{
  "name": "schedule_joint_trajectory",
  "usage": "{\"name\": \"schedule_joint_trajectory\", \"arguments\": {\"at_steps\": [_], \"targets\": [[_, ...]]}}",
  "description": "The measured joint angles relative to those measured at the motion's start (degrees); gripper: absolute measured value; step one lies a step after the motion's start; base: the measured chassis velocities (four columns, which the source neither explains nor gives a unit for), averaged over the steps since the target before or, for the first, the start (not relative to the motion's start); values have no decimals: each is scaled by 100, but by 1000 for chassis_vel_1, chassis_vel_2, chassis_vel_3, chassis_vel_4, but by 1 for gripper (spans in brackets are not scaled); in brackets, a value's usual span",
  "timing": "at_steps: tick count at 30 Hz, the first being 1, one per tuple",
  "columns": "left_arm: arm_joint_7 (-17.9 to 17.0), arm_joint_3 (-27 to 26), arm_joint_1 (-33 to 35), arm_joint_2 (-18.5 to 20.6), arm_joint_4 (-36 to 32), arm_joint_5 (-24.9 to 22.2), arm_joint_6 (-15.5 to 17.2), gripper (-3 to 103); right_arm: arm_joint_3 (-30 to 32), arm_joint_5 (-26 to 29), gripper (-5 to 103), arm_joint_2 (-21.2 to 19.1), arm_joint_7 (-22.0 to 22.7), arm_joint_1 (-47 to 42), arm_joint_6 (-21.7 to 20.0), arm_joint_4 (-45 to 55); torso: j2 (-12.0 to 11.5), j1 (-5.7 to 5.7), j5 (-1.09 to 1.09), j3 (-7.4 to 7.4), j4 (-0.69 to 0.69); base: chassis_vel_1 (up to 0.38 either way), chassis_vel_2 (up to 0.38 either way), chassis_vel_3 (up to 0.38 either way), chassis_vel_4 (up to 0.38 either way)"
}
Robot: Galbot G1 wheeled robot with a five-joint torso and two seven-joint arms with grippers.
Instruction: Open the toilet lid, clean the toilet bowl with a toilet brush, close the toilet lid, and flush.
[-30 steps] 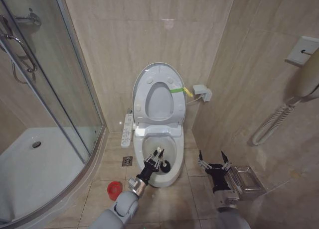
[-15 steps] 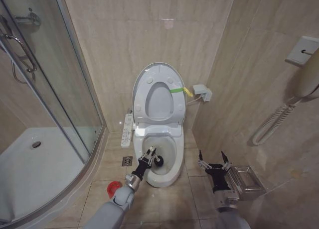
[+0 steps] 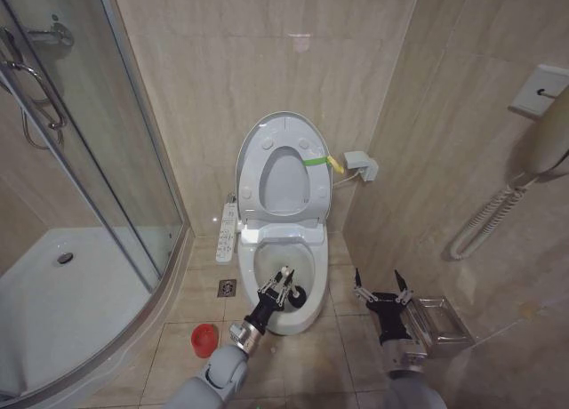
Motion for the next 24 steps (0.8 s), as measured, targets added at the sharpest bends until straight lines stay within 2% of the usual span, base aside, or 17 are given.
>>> {"name": "schedule_joint_trajectory", "arguments": {"at_steps": [3, 6, 9, 12, 19, 24], "targets": [[39, -19, -84, -63, 293, -72, -41, 21, 0, 0, 100, 0, 0, 0, 0, 0, 0, 0, 0, 0, 0, 0, 0, 0, 0], [56, -180, -346, -188, 878, -143, -123, 21, 0, 0, 100, 0, 0, 0, 0, 0, 0, 0, -1, 0, -2, 0, 0, 0, 0], [43, -304, -461, -201, 967, -143, -153, 21, 0, 0, 100, 0, 0, 0, 0, 0, 0, 1, 0, 0, -2, 0, 0, 0, 0], [11, -365, -484, -165, 787, -131, -148, 21, 0, 0, 100, 0, 0, 0, 0, 0, 0, 1, -1, 1, 0, 0, 0, 0, 0], [-232, -203, -87, 83, -446, 19, 93, 21, 0, 0, 100, 0, 0, 0, 0, 0, 0, 0, 0, 0, 0, 0, 0, 0, 0], [-454, -2, 144, 83, -667, 232, 156, 21, 0, 0, 100, 0, 0, 0, 0, 0, 0, 0, 0, 0, 0, 0, 0, 0, 0]]}}
